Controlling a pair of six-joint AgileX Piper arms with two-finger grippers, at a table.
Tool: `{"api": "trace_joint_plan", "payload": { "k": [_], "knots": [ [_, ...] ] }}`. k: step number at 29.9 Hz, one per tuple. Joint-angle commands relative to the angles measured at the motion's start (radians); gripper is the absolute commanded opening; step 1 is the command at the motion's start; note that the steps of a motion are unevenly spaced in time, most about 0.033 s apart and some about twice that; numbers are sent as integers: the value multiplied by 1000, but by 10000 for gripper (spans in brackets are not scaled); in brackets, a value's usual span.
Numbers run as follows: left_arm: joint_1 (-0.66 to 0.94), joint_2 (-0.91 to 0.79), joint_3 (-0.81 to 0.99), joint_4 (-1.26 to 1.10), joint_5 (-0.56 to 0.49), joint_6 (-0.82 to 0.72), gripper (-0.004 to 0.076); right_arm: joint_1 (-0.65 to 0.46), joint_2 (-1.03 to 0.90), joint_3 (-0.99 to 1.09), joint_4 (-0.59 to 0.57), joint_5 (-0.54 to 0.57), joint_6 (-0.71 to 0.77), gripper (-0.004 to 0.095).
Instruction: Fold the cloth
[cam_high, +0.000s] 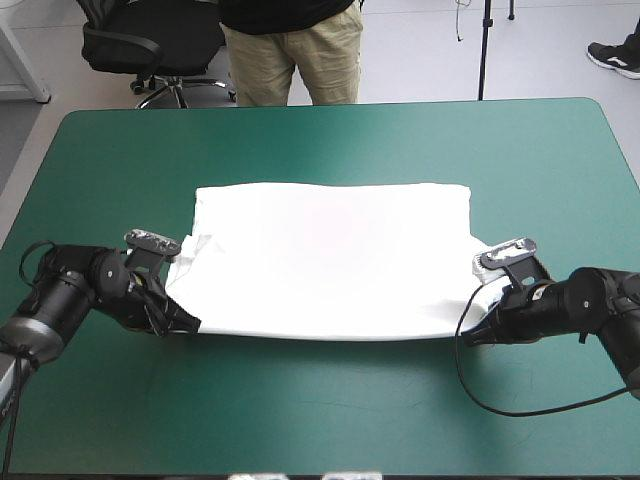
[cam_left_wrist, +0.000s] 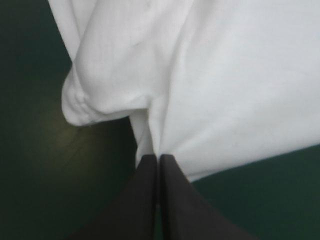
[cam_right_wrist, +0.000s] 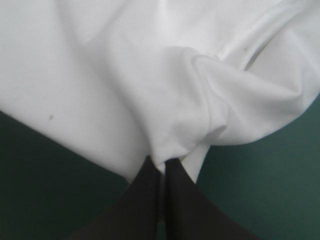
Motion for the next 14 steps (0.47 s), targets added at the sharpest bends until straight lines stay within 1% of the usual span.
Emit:
{"api": "trace_joint_plan", "payload": {
  "k": [1, 4, 9, 10, 12, 13, 14],
  "knots": [
    [-2, -82, 61, -15, -67, -41, -17, -9, -32, 28, 67, 16, 2, -16],
    [-2, -127, 105, -18, -92, -55, -17, -9, -34, 76, 90, 22, 2, -5],
    [-2, -152, 120, -18, -88, -59, -17, -9, -37, 113, 90, -8, 0, 6],
    [-2, -152, 120, -18, -86, -59, -17, -9, -37, 113, 90, -11, -15, 23],
    [-2, -152, 120, -18, -83, -41, -13, -9, -40, 113, 91, -24, -31, 103],
    [-2, -152, 120, -18, -80, -37, 0, -9, -40, 113, 94, -33, -41, 167],
    [-2, -152, 120, -18, -76, -26, 38, -9, -42, 113, 100, -40, -44, 231]
  ]
}}
